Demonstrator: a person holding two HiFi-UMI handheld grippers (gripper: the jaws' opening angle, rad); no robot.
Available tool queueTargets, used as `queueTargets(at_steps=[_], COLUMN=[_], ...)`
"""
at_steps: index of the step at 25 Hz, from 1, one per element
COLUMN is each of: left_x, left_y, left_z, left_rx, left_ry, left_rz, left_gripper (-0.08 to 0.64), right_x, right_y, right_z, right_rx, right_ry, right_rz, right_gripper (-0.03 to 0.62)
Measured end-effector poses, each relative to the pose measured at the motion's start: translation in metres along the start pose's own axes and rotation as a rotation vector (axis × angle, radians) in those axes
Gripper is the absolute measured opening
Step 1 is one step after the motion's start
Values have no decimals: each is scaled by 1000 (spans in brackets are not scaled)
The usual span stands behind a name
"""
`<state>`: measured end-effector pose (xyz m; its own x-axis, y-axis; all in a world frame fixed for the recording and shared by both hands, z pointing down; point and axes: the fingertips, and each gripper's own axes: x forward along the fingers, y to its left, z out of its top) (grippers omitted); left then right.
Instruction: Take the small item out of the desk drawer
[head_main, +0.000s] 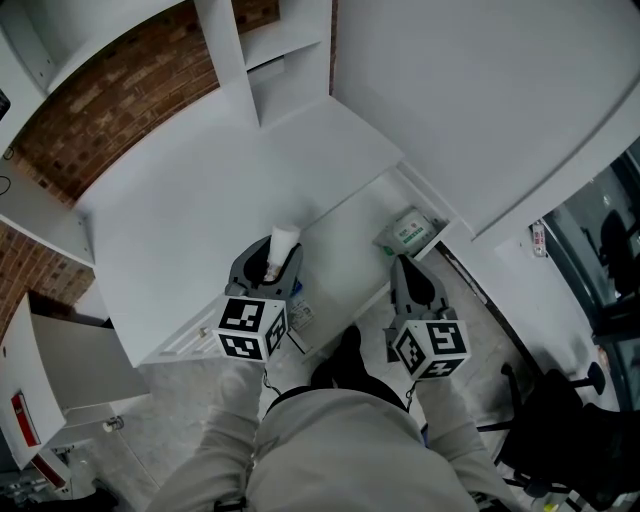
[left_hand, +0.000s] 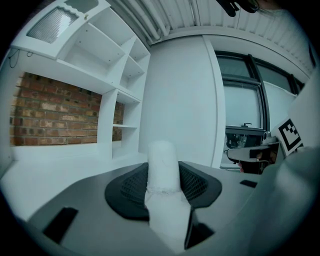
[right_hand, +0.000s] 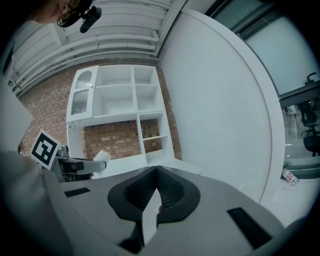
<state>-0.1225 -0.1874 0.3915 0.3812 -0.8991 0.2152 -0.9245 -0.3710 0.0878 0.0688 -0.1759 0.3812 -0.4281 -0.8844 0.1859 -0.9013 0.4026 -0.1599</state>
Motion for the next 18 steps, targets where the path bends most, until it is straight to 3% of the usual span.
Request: queueTargets(at_steps=[18], left_x=[-1], left_y=[8], left_z=[-4], left_rx=[-14], left_ry=[5], left_rz=[7], left_gripper=[189], right_x=[7], right_y=[3], right_z=[-2], right_rx=[9], right_ry=[5], right_rz=[7], right_gripper=[28])
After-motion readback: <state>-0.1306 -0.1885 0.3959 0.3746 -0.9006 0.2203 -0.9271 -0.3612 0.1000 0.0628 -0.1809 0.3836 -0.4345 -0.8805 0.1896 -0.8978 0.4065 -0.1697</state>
